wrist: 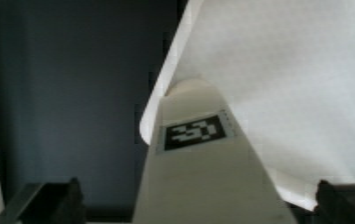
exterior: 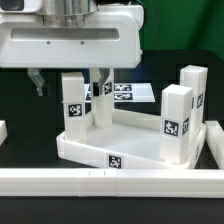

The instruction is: Assemble desk

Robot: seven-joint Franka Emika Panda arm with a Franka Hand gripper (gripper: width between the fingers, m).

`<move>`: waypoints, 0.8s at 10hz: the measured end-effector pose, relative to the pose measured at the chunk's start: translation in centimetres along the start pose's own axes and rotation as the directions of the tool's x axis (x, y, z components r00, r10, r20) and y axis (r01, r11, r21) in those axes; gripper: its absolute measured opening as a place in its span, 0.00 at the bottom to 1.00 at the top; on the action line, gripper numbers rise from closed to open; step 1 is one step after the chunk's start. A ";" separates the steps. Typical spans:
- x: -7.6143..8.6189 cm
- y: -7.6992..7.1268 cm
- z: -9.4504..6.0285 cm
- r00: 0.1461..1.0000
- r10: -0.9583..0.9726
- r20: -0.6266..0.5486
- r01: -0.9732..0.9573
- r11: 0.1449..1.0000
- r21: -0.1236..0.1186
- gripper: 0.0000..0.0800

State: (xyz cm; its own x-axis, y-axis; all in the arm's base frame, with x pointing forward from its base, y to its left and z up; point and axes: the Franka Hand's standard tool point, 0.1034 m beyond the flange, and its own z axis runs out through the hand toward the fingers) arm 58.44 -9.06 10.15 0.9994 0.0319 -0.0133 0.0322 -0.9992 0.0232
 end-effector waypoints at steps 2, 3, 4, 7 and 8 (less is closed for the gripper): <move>0.0 -0.1 0.0 1.000 -0.031 0.000 0.031 1.000 0.000 0.78; 0.0 0.0 0.0 1.000 -0.030 0.000 0.030 1.000 0.000 0.78; 0.0 0.0 0.1 1.000 -0.030 0.001 0.030 1.000 0.000 0.56; 0.0 0.0 0.1 0.999 0.050 0.001 -0.050 0.999 0.001 0.36; 0.0 0.0 0.1 0.993 0.114 0.001 -0.114 0.993 0.001 0.36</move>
Offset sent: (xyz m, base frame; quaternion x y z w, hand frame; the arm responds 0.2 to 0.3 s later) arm 0.0000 0.0000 0.0000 0.0000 0.0000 0.0000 1.0000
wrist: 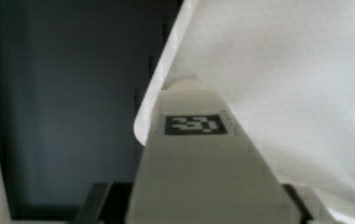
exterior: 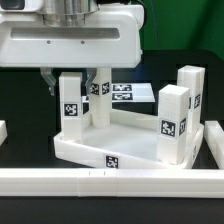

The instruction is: Assemble desk

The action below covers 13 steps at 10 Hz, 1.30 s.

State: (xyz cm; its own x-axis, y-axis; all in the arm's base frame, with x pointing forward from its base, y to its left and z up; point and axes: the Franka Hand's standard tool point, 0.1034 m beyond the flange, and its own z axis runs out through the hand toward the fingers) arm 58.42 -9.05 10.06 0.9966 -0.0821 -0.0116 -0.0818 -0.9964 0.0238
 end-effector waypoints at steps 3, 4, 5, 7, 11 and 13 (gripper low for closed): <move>-0.1 0.2 0.0 0.936 0.351 0.011 -0.351 0.936 0.038 0.36; 0.0 0.2 0.0 0.895 0.445 0.016 -0.445 0.894 0.046 0.36; 0.0 0.0 0.0 0.834 0.551 0.024 -0.552 0.832 0.059 0.36; 0.0 -0.3 0.0 0.688 0.724 0.047 -0.725 0.684 0.076 0.36; 0.2 -0.4 0.1 0.413 0.908 0.072 -0.910 0.409 0.063 0.36; 0.4 -0.5 0.0 0.297 0.952 0.078 -0.954 0.294 0.053 0.36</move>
Offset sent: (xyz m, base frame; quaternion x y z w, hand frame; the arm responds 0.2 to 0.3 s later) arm -0.0025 0.0051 0.0003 0.0503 -0.0214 0.2683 0.9618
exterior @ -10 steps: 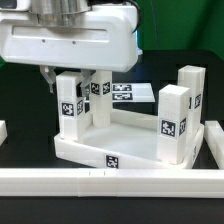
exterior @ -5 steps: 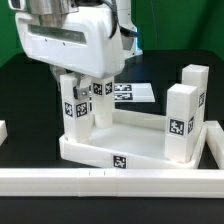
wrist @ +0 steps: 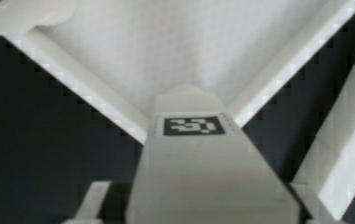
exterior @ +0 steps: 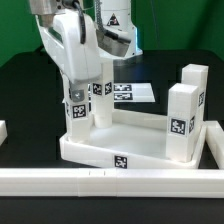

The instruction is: Assemble desk

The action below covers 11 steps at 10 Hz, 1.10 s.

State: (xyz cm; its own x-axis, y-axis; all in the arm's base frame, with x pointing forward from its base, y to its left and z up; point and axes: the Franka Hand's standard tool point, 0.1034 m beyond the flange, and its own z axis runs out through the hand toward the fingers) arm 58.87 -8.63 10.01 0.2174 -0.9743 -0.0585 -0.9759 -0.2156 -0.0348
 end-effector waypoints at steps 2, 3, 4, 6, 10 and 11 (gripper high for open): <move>0.0 0.0 0.0 1.000 0.000 -0.001 0.000 1.000 0.000 0.36; 0.1 0.2 0.1 0.997 -0.083 -0.007 0.083 0.996 -0.015 0.61; -0.1 0.2 0.0 0.994 -0.108 -0.003 0.108 0.994 -0.030 0.75; -0.2 0.0 -0.2 0.947 -0.321 -0.017 0.320 0.947 -0.044 0.80; 0.0 0.1 -0.1 0.836 -0.548 -0.004 0.547 0.836 -0.048 0.81; 0.0 0.2 -0.1 0.785 -0.620 -0.001 0.619 0.784 -0.051 0.81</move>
Offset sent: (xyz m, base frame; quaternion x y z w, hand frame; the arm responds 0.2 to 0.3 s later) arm -0.0030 -0.0032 0.0090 -0.0576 0.0087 -0.1045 0.9928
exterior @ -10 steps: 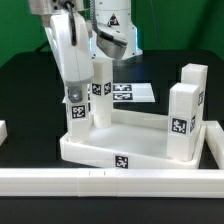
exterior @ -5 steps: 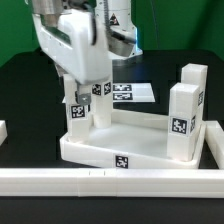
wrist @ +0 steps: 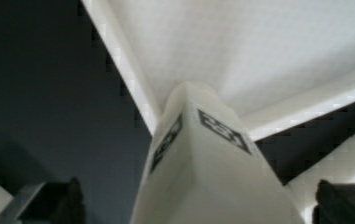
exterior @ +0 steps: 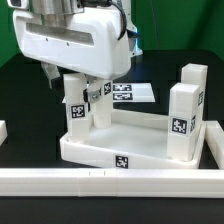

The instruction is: Assemble desk

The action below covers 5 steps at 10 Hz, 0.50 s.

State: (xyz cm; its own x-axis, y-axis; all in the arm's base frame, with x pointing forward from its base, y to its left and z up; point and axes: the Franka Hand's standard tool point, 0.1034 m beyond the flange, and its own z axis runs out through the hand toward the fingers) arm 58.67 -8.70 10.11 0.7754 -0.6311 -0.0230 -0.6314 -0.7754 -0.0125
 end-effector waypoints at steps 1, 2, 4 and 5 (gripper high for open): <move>-0.1 0.1 0.0 0.994 -0.105 -0.002 0.105 0.994 -0.005 0.81; -0.2 0.0 0.0 0.985 -0.174 -0.010 0.174 0.985 -0.004 0.81; -0.4 0.3 0.0 0.949 -0.316 -0.010 0.316 0.949 -0.004 0.81; -0.4 0.3 0.0 0.928 -0.372 -0.009 0.372 0.928 -0.005 0.81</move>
Offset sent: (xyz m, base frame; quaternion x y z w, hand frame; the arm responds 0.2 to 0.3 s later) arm -0.0082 0.0067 0.0024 0.0207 0.0044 -0.2232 0.9746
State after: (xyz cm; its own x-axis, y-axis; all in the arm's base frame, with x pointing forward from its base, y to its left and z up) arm 58.16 -8.69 10.11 0.9547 -0.2975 -0.0073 -0.2975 -0.9546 -0.0148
